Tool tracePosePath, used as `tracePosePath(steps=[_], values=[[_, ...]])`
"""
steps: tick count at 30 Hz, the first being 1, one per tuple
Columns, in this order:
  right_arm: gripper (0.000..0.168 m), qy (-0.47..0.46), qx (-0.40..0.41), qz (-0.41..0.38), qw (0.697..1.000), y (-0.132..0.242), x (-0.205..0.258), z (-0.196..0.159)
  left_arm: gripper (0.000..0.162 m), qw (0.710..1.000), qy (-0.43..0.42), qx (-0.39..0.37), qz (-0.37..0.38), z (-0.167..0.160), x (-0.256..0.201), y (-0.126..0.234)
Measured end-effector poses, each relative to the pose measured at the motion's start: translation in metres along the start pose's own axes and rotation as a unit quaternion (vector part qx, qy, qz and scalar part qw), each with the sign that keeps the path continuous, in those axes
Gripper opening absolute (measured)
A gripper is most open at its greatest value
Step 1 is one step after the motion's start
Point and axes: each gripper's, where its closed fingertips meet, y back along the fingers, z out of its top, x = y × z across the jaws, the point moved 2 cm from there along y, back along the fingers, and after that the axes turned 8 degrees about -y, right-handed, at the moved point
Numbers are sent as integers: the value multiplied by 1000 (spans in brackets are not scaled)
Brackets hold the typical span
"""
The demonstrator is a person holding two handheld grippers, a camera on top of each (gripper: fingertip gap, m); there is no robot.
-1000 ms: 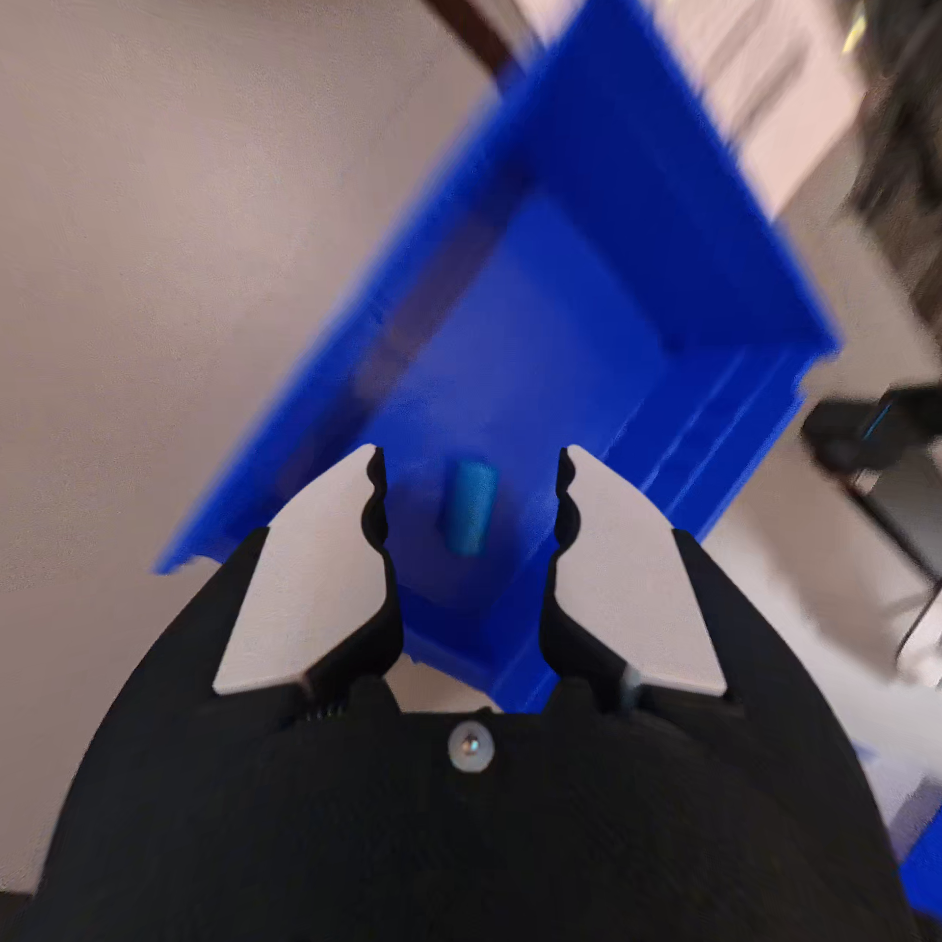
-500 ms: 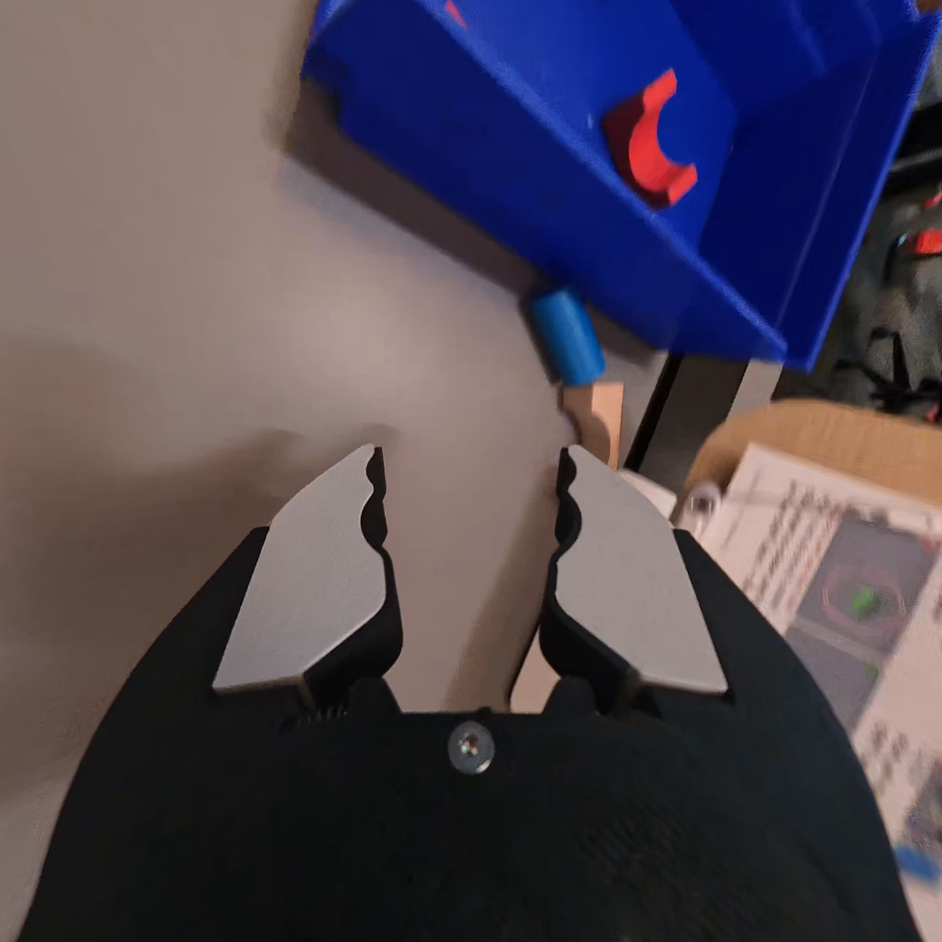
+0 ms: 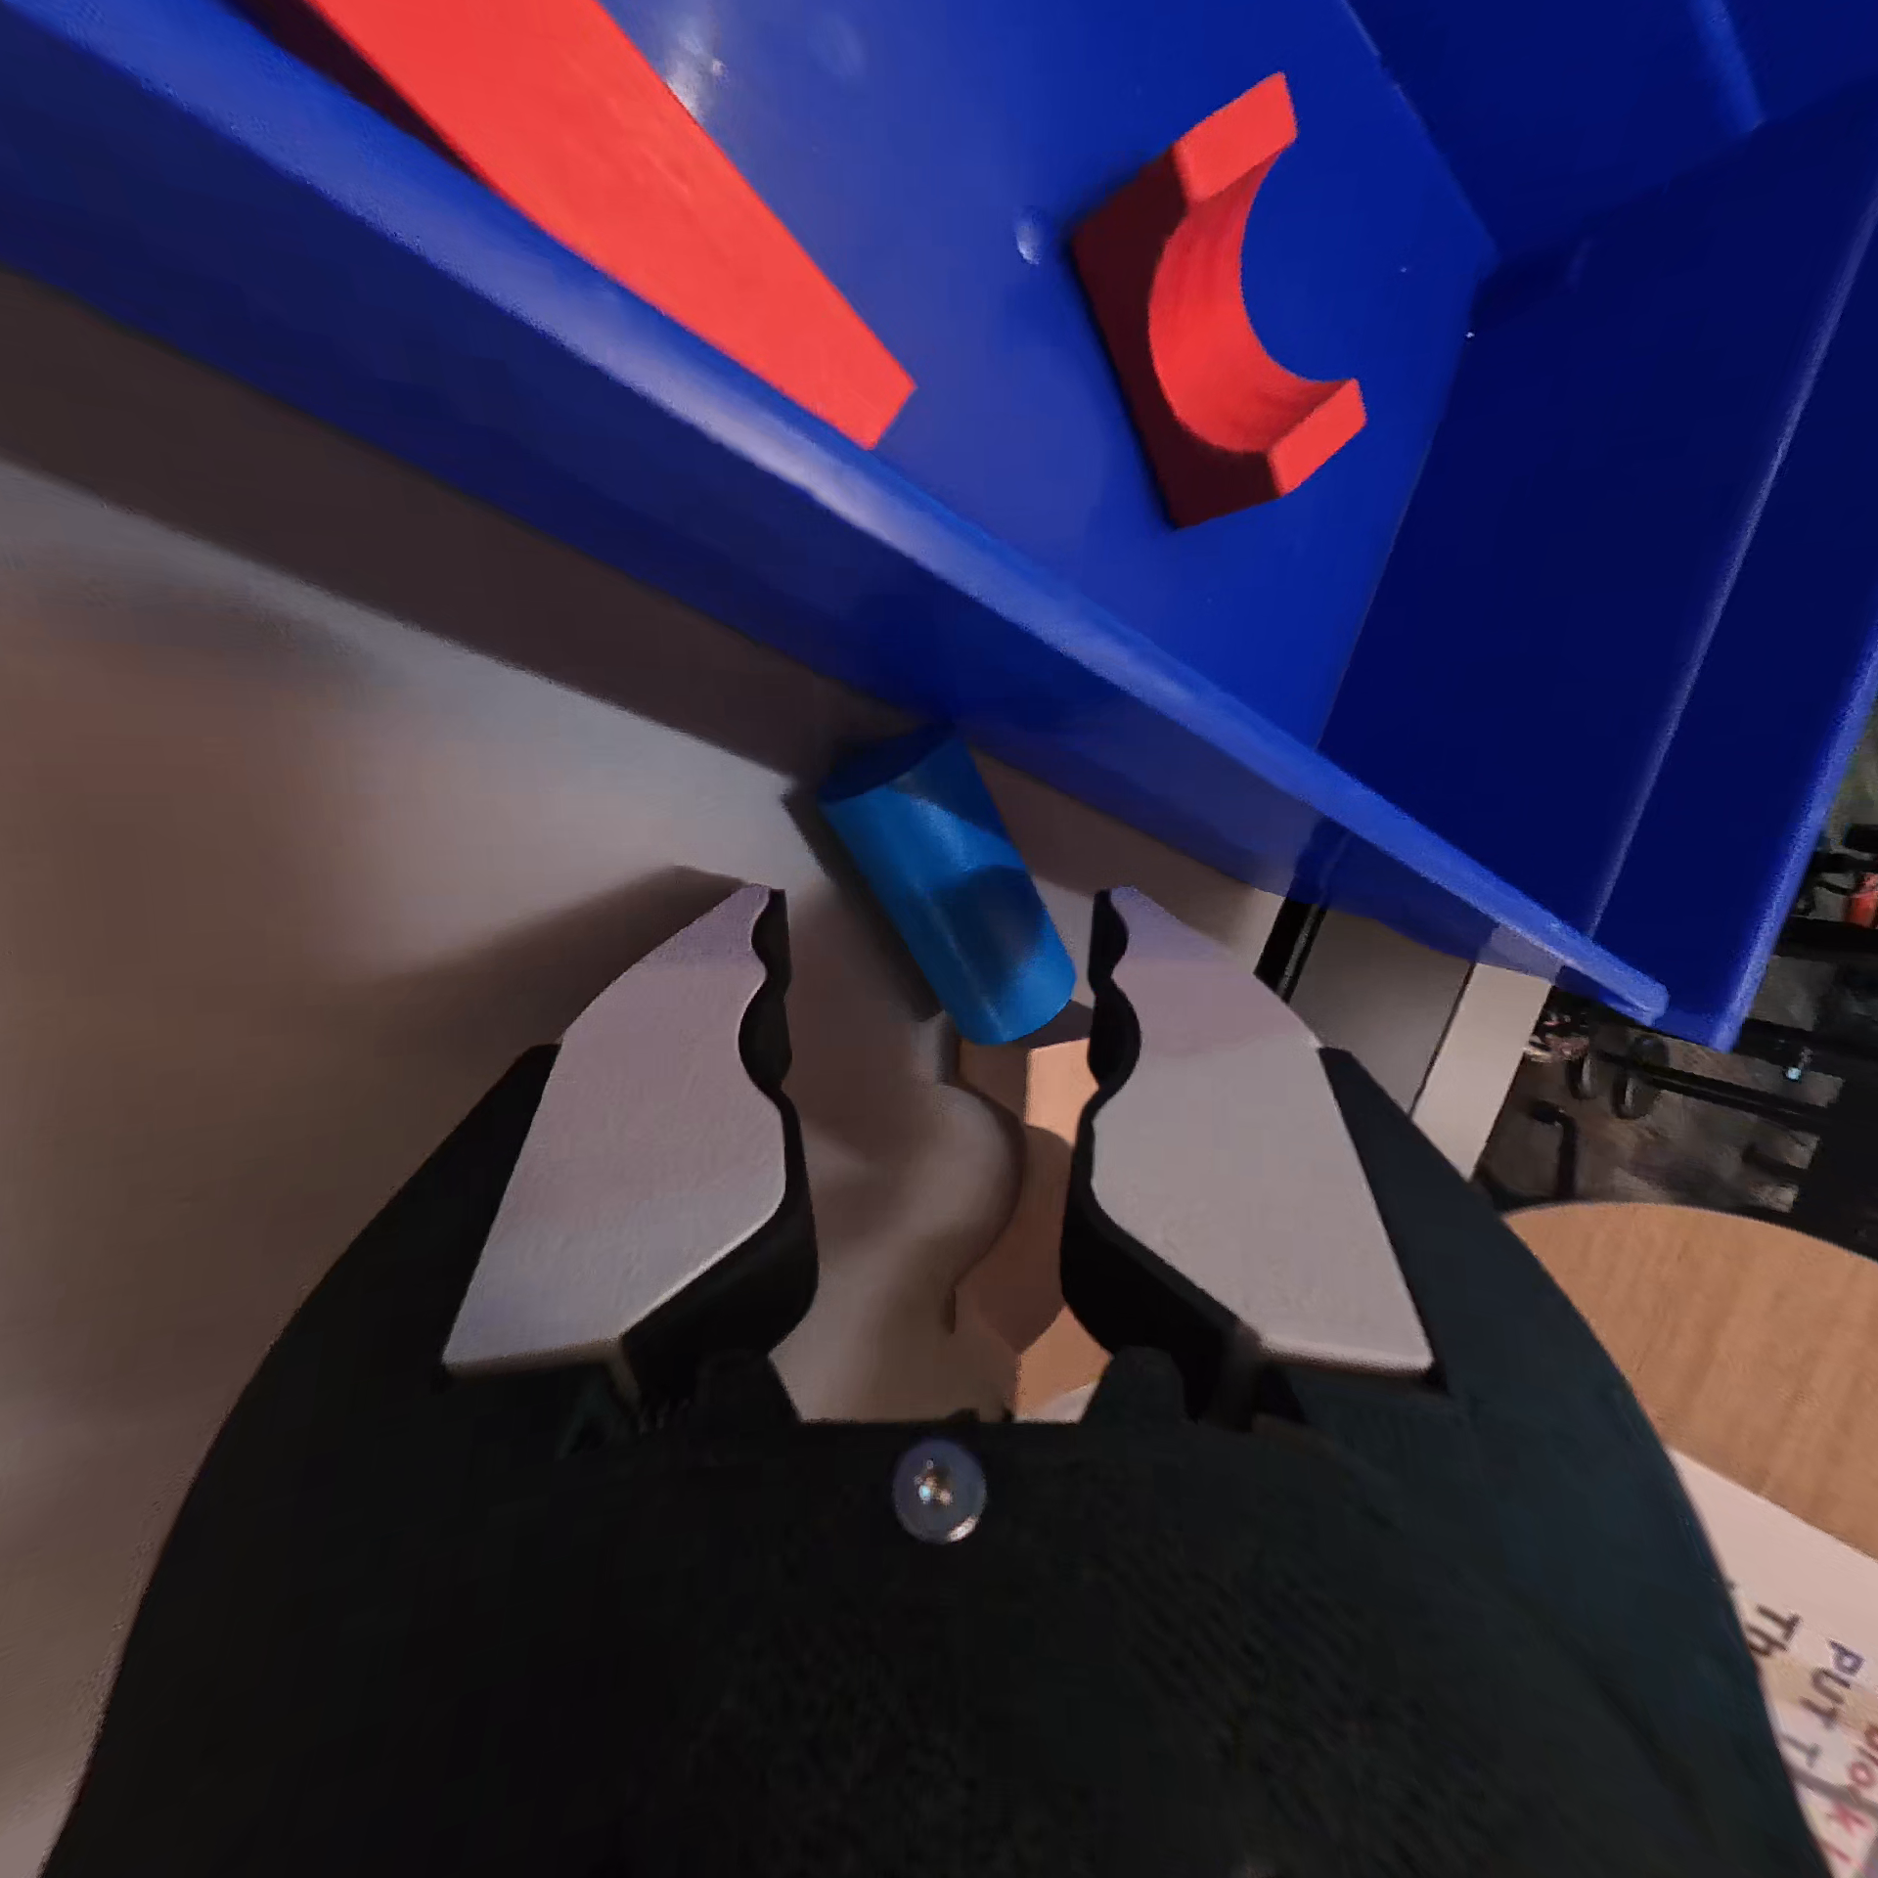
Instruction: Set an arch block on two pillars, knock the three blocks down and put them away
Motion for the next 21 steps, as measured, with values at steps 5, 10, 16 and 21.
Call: tracePosePath(steps=[5, 10, 16, 21], values=[[57, 16, 9, 20, 1000, -8, -2, 0, 51, 1000, 12, -7, -4, -3, 5, 1], [43, 23, 30, 34, 999, -18, -6, -9, 51, 1000, 22, -8, -1, -7, 8, 3], [36, 31, 18, 50, 998, -17, 0, -7, 50, 1000, 24, -8, 1, -6, 11, 5], [35, 29, 53, 52, 997, -4, 20, -4, 50, 1000, 24, -6, -5, -6, 11, 0]])
